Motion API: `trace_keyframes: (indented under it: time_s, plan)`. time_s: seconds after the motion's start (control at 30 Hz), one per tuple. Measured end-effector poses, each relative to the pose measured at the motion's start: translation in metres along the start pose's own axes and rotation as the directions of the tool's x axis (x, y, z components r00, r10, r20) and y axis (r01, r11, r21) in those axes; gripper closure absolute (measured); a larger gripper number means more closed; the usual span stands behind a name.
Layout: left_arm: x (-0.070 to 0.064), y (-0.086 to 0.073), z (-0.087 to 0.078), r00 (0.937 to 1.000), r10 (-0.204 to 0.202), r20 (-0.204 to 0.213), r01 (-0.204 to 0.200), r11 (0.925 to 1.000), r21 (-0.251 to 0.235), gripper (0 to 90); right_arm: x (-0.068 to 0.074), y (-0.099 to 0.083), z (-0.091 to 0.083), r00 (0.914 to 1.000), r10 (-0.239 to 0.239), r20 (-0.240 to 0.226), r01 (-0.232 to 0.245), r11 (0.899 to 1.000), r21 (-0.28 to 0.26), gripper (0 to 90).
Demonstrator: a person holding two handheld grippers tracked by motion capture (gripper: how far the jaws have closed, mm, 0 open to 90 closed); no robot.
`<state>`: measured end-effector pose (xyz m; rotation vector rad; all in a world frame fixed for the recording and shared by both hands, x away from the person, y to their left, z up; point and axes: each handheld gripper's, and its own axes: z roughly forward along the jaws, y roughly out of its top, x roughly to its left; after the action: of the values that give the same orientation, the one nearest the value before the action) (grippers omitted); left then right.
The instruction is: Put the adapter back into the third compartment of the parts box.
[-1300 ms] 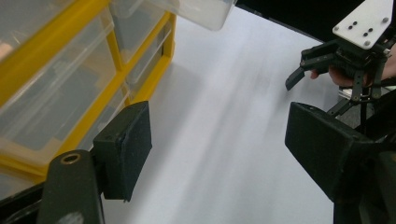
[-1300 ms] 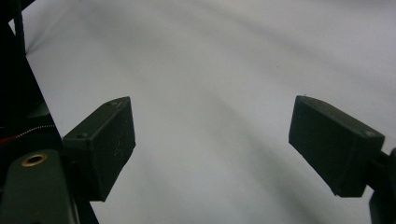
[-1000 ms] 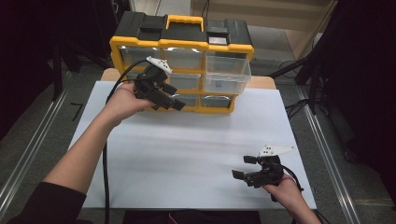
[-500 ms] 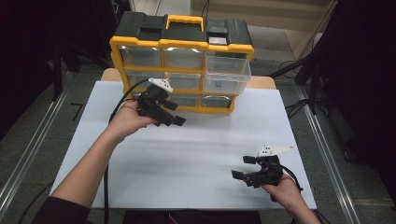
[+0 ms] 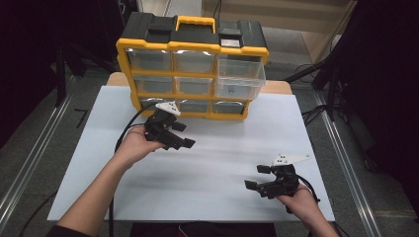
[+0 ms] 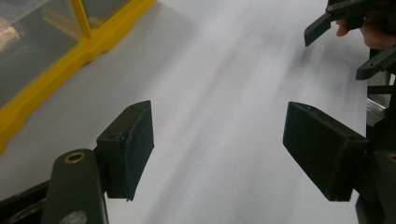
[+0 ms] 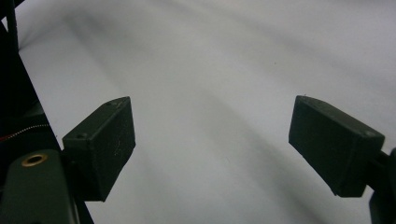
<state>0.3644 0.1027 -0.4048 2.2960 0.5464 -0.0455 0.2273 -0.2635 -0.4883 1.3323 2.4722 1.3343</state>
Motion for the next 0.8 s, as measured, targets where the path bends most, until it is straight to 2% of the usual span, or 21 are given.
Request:
trace_keyframes:
  time_s: [0.33, 0.43, 0.67, 0.8]
  plan:
    - [-0.011, -0.021, 0.008, 0.9999, -0.012, 0.012, 0.012, 0.9999, 0.008, 25.9, 0.000, 0.000, 0.000, 1.0000, 0.002, 0.002, -0.002, 1.000, 0.000, 12.9]
    - [-0.016, -0.029, 0.010, 0.9998, -0.022, 0.005, 0.022, 0.9997, -0.010, 25.9, 0.000, 0.000, 0.000, 1.0000, 0.001, 0.001, -0.001, 1.000, 0.001, 12.9]
    - [-0.021, -0.042, 0.009, 0.9992, -0.038, -0.008, 0.038, 0.9992, -0.011, 25.7, 0.000, 0.000, -0.001, 1.0000, 0.001, 0.000, -0.001, 1.000, 0.001, 12.9]
    - [-0.022, -0.056, 0.005, 0.9986, -0.052, -0.012, 0.052, 0.9985, -0.014, 25.7, 0.000, 0.000, -0.001, 1.0000, -0.001, 0.003, 0.001, 1.000, 0.000, 12.9]
